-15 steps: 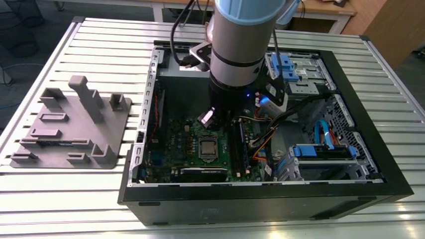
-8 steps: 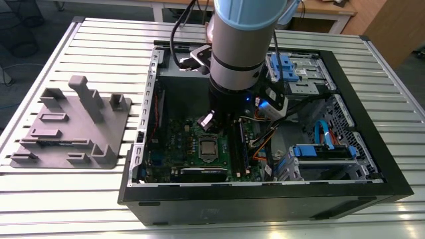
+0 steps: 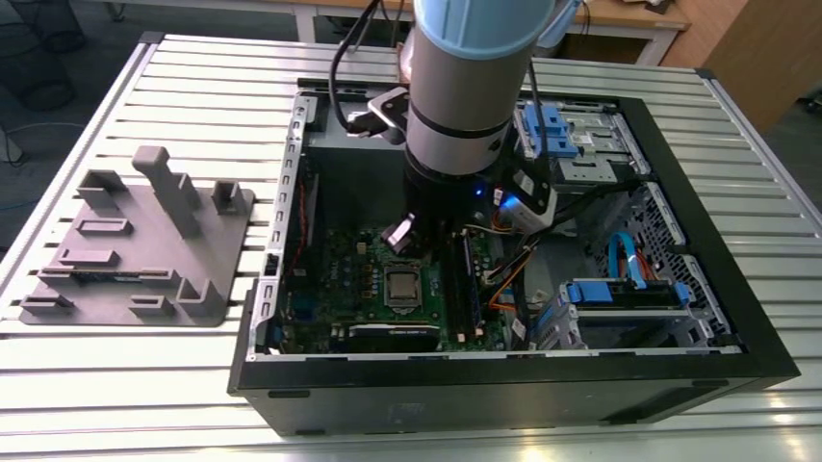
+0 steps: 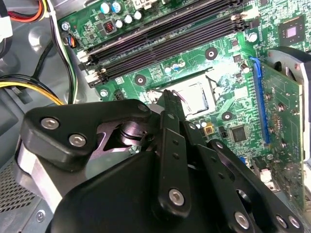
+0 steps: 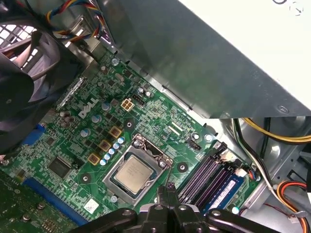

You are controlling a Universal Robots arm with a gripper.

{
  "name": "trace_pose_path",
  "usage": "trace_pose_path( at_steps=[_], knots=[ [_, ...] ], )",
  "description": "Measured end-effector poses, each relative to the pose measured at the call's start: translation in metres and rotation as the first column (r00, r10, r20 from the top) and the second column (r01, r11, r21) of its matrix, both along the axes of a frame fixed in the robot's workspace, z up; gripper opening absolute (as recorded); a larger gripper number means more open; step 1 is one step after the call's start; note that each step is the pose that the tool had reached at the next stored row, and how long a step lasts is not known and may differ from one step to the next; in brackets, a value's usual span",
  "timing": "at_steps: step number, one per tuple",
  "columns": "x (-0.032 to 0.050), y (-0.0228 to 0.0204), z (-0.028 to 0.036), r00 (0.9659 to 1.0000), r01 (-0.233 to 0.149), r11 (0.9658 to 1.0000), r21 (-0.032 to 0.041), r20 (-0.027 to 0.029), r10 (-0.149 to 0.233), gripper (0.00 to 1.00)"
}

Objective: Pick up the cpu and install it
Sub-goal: 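Install the first cpu locking lever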

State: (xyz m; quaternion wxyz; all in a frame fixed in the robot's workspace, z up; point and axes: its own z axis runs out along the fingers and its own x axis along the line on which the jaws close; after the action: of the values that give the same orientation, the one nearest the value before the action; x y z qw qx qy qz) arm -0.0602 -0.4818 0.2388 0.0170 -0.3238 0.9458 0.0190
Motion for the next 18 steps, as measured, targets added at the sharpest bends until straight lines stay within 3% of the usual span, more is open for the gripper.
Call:
trace_pose_path(
  at_steps=[7, 18],
  knots=[
    [0.0, -0.0012, -0.0035, 0.9988, 0.05, 0.9988, -0.0004, -0.0001, -0.05, 0.11],
    [0.0001, -0.0011, -0.0073, 0.9987, 0.051, 0.9987, -0.0023, 0.0001, -0.051, 0.11]
  ],
)
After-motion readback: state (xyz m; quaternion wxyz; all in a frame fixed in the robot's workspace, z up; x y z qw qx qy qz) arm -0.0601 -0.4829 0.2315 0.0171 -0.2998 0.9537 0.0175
